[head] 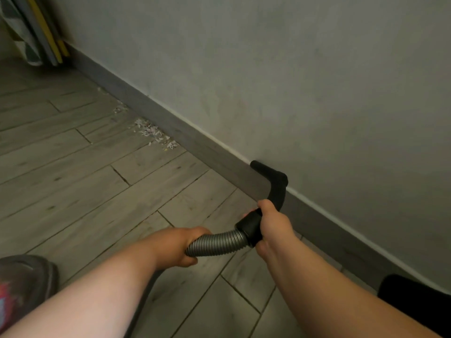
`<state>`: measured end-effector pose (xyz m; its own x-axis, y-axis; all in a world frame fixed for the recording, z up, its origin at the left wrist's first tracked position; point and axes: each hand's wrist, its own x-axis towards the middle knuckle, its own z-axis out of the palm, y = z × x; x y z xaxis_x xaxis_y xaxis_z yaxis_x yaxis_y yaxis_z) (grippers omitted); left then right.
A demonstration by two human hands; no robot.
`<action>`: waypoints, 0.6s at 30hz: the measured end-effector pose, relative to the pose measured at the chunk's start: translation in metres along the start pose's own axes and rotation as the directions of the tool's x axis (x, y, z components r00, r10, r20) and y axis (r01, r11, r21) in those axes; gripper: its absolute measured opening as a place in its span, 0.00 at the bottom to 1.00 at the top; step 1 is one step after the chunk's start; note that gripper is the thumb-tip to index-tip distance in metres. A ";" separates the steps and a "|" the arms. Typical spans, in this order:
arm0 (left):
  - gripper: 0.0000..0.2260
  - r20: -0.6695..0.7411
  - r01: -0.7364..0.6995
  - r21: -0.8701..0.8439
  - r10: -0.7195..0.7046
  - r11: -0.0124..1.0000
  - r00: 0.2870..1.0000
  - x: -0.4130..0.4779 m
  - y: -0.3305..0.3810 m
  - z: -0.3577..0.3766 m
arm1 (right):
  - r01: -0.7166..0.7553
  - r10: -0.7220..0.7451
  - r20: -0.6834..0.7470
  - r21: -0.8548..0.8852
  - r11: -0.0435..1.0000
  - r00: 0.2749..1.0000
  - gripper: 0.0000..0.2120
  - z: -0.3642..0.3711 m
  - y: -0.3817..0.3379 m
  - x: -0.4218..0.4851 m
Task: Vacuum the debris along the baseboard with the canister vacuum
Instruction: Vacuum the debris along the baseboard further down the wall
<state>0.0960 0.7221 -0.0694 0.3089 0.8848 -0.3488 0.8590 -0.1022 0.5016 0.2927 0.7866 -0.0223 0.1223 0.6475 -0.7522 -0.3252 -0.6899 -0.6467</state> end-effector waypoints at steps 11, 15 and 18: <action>0.21 -0.066 0.104 -0.023 -0.106 0.994 0.992 -0.024 -0.028 0.000 | 0.006 -0.006 -0.001 0.048 0.999 1.000 0.11 0.029 0.018 -0.012; 0.19 -0.119 0.158 -0.057 -0.164 0.986 0.979 -0.033 -0.043 -0.001 | 0.029 -0.028 -0.030 0.034 0.999 0.999 0.10 0.049 0.028 -0.011; 0.20 -0.154 0.194 -0.066 -0.202 0.979 0.967 -0.038 -0.050 0.000 | 0.041 -0.040 -0.021 0.028 0.999 0.999 0.09 0.060 0.033 -0.012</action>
<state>0.0415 0.6936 -0.0809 0.0622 0.9464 -0.3168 0.8739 0.1016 0.4753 0.2242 0.7755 -0.0272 0.1545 0.6678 -0.7281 -0.3459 -0.6538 -0.6730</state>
